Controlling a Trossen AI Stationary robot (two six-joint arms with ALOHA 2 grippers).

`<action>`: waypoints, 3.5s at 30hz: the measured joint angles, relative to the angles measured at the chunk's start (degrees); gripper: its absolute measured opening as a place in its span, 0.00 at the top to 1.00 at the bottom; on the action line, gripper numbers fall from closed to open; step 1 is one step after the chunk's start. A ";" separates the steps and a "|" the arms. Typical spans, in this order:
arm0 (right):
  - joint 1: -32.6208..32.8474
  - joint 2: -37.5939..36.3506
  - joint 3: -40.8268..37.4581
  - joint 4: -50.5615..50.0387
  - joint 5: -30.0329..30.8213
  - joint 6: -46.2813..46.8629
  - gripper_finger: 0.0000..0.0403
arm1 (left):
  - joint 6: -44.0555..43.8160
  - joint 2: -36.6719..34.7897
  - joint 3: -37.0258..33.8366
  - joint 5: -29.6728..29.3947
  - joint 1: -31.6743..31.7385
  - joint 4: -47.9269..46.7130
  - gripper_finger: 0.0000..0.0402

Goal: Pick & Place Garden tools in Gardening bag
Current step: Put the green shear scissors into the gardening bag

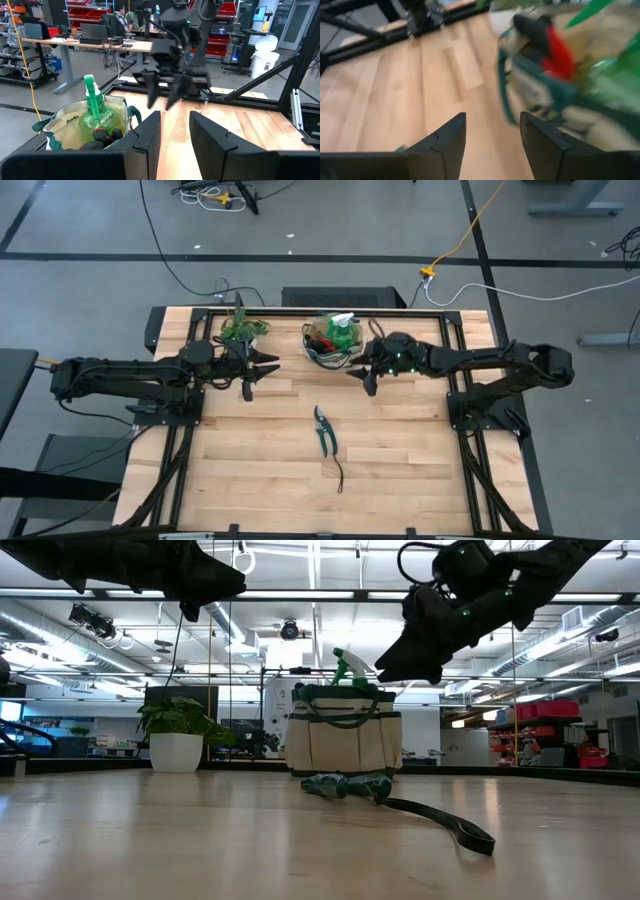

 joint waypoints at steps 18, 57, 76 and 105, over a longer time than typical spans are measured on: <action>21.31 0.10 0.01 -4.85 12.08 13.87 0.54 | -1.09 0.00 0.00 0.15 -0.02 0.00 0.73; 26.42 0.15 0.05 -0.42 17.79 14.01 0.54 | -3.78 34.01 2.45 0.98 -21.05 16.39 0.73; 26.42 0.15 0.05 -0.57 17.62 13.55 0.54 | 18.76 57.29 32.55 -0.65 -26.69 -17.26 0.73; 26.42 0.15 0.05 -1.06 17.76 12.48 0.54 | 40.96 63.90 43.19 -7.04 -27.84 -30.19 0.73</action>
